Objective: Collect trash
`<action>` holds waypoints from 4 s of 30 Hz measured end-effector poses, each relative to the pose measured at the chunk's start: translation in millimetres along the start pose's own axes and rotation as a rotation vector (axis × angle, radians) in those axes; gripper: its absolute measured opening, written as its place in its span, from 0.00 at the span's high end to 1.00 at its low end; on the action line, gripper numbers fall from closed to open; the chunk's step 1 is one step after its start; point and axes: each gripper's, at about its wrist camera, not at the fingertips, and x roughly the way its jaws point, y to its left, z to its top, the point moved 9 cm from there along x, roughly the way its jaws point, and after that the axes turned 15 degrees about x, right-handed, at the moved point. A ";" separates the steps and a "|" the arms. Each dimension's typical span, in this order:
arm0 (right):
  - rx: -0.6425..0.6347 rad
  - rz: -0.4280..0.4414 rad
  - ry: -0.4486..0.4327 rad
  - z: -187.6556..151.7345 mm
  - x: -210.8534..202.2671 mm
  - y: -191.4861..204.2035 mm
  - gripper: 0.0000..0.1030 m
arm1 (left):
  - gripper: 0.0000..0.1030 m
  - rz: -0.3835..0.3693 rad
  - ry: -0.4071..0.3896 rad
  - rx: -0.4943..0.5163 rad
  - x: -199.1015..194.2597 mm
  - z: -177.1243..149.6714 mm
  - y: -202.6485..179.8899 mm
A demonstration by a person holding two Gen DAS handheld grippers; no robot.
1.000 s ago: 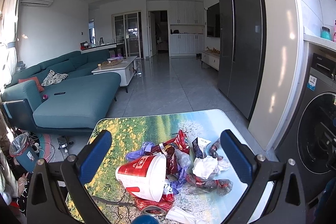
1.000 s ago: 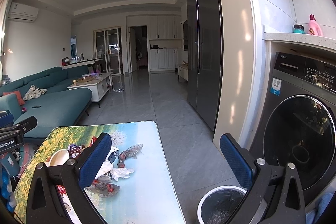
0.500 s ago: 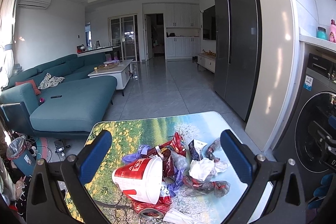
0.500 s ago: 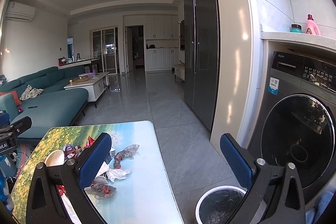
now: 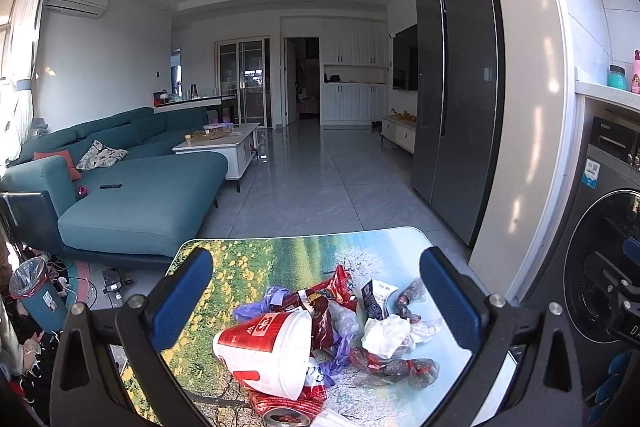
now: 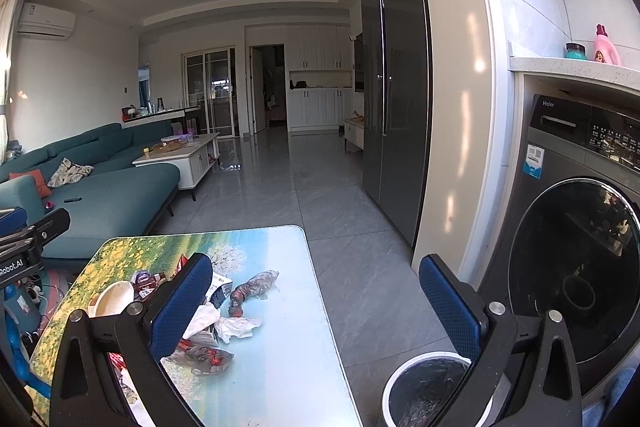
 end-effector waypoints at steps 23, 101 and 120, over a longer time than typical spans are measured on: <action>-0.050 0.100 0.039 -3.2 -2.2 14.2 0.00 | 0.00 0.092 -0.002 0.007 -12.3 29.5 95.4; -0.198 0.368 0.616 -184.0 96.2 59.0 0.87 | 0.33 -0.722 0.567 0.109 22.3 -199.9 -116.0; 0.010 0.242 0.454 -128.0 52.4 -64.4 0.87 | 0.98 -0.788 0.527 0.160 34.7 -149.7 -181.6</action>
